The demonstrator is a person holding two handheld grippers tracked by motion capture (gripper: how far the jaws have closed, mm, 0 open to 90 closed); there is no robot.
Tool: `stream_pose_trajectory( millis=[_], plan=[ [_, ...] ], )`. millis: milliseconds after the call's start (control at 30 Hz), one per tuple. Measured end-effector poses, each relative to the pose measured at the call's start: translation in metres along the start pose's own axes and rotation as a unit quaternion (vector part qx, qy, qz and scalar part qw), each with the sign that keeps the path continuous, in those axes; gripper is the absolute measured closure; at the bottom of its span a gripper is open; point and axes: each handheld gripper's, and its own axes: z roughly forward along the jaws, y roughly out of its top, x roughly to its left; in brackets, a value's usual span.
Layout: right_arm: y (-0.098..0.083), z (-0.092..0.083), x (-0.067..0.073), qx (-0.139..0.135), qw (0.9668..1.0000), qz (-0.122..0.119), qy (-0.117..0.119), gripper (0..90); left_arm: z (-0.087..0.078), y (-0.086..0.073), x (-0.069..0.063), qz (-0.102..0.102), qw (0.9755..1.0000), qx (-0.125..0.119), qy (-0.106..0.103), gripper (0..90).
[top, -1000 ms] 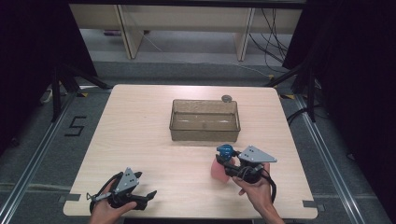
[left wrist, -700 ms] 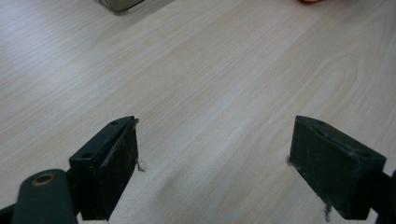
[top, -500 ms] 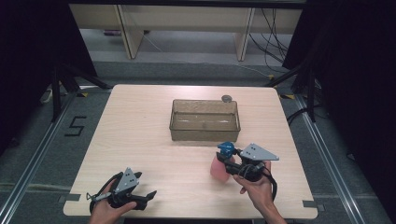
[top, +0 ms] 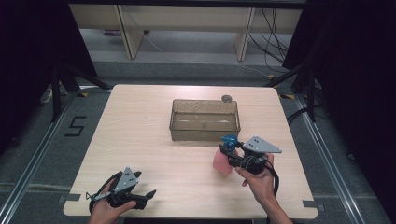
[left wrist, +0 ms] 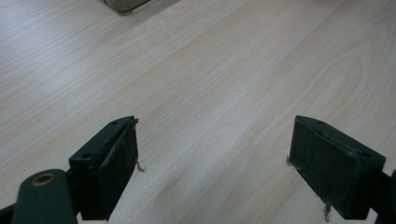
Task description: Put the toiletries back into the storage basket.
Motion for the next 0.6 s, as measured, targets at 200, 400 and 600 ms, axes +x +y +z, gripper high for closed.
stream_pose_trajectory(
  millis=[200,400,600],
  plan=[
    [0.006,0.0,-0.003,0.001,1.0,-0.002,0.002,53.8,0.0,0.0,0.0,-0.001,1.0,0.0,0.0,15.1],
    [0.013,0.0,-0.008,-0.006,0.9999,-0.012,-0.007,53.8,0.0,0.0,0.001,-0.001,1.0,0.0,-0.002,15.1],
    [0.023,0.001,-0.013,-0.012,0.9998,-0.003,-0.014,53.8,0.0,-0.001,0.0,-0.004,1.0,0.0,0.0,15.0]
  ],
)
